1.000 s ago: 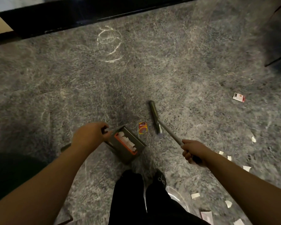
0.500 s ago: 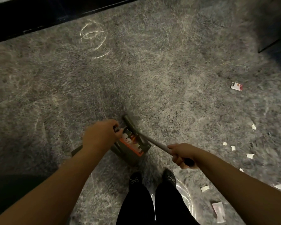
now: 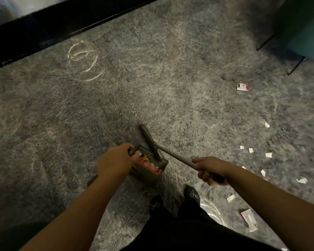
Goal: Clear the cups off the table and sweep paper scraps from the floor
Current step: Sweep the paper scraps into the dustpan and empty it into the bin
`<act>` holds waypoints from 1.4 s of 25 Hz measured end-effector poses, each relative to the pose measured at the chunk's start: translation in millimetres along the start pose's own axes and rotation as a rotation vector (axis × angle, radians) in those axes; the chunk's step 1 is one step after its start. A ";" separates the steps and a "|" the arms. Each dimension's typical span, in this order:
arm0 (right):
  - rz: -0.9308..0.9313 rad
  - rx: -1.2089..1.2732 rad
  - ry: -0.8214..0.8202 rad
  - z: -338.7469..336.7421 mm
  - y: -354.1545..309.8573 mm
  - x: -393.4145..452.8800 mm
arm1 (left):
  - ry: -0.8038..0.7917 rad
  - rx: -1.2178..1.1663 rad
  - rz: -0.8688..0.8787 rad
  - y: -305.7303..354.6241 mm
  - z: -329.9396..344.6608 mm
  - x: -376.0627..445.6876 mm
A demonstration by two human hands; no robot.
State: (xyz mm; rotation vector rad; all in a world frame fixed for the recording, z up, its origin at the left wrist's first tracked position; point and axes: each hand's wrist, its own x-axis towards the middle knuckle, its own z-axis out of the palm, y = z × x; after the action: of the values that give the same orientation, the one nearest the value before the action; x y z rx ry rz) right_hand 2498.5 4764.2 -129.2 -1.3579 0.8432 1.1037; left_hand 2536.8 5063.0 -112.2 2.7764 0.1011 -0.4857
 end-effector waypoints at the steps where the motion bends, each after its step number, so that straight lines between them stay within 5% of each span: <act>1: -0.019 0.030 0.008 -3.1 1.6 -2.9 | 0.001 -0.008 0.015 4.5 -0.1 3.2; 11: -0.225 0.306 0.169 -95.0 -10.0 -31.9 | 0.054 -0.001 0.226 122.9 -15.3 67.3; 23: -0.309 0.617 0.219 -302.4 -96.2 -52.7 | 0.069 0.018 0.369 347.5 -24.9 196.9; 35: -0.324 0.842 0.373 -417.5 -204.3 -14.1 | -0.004 0.076 0.694 497.8 -36.9 376.0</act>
State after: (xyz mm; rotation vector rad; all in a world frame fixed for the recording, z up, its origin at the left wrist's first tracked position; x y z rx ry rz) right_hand 2744.1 4372.0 -83.6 -0.9239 1.1352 0.1718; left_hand 2963.2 4609.3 -59.0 2.6420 -0.8623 -0.3083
